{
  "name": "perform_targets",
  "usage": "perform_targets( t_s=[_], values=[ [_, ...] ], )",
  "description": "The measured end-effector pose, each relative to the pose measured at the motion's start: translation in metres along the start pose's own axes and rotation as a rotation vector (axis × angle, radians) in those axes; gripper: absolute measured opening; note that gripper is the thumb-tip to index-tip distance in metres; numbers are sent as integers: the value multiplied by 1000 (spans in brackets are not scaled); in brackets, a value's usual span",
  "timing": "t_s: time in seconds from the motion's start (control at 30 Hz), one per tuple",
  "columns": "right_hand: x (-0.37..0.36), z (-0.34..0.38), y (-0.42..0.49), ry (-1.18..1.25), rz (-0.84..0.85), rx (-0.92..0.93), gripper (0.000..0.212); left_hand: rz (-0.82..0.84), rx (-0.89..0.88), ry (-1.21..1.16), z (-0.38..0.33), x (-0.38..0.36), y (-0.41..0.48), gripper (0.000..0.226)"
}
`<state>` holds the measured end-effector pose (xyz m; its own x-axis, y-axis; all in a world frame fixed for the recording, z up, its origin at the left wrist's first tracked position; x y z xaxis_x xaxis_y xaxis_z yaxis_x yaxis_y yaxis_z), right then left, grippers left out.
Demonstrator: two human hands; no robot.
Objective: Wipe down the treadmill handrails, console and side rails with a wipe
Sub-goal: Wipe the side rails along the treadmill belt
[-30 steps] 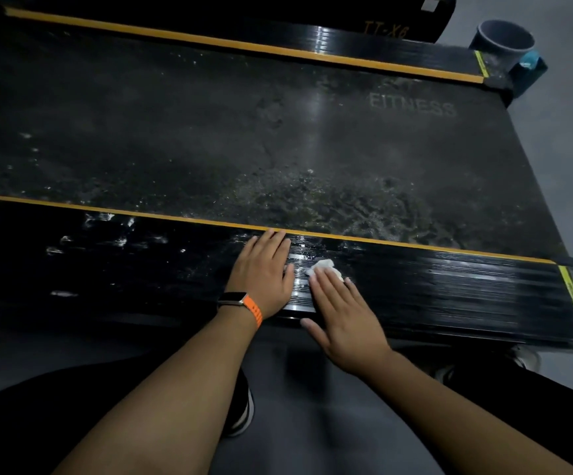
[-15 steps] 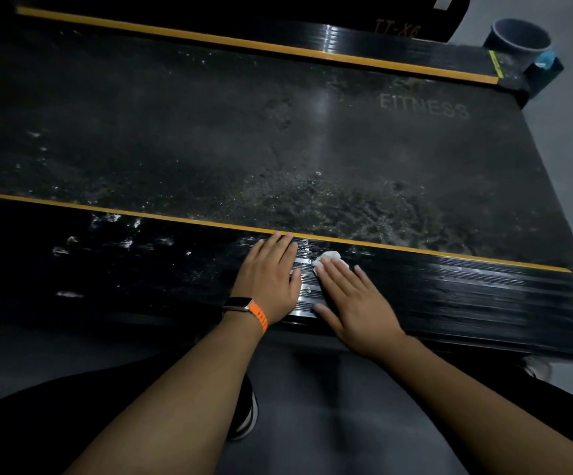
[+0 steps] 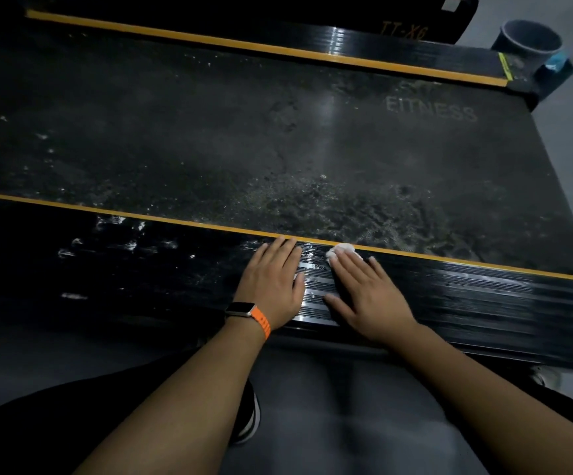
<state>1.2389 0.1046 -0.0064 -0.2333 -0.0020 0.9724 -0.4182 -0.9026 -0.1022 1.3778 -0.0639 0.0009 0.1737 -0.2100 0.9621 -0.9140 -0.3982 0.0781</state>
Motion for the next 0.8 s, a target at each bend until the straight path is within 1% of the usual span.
perform_targets(
  t_s=[0.07,0.17,0.23,0.3,0.43,0.5,0.57,0.67,0.8],
  values=[
    [5,-25,-13,-10,-18,-13,80,7,8,-7,0,0,0,62],
    [8,-50,-32,25,-47,-107,78,21,12,-13,1,1,-1,62],
    [6,-46,-32,50,-67,-149,81,27,13,-12,1,0,-1,61],
    [5,-28,-23,70,-82,-149,87,28,13,-9,1,0,-1,61],
    [3,9,3,106,-7,-49,96,22,4,-16,0,0,0,60],
    [4,9,8,74,29,-5,94,18,3,-14,1,0,0,59],
    [8,-6,2,23,49,21,88,20,4,-18,2,0,-1,58],
    [14,-36,-16,15,40,-35,83,34,8,-34,1,-1,0,58],
    [26,-45,-21,46,113,-76,93,70,10,-37,1,3,0,59]
  ],
)
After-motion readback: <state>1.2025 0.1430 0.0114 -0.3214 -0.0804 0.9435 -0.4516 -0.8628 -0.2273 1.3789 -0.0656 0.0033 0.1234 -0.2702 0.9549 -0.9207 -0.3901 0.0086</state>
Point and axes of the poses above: each hand's wrist, its own y-axis towards the middle knuckle, its own x-axis out of the back of the hand, z = x × y, the point moved 2 cm from there along y, towards the middle knuckle, and after that the axes turned 2 degrees about -x, right-handed, at the moved point
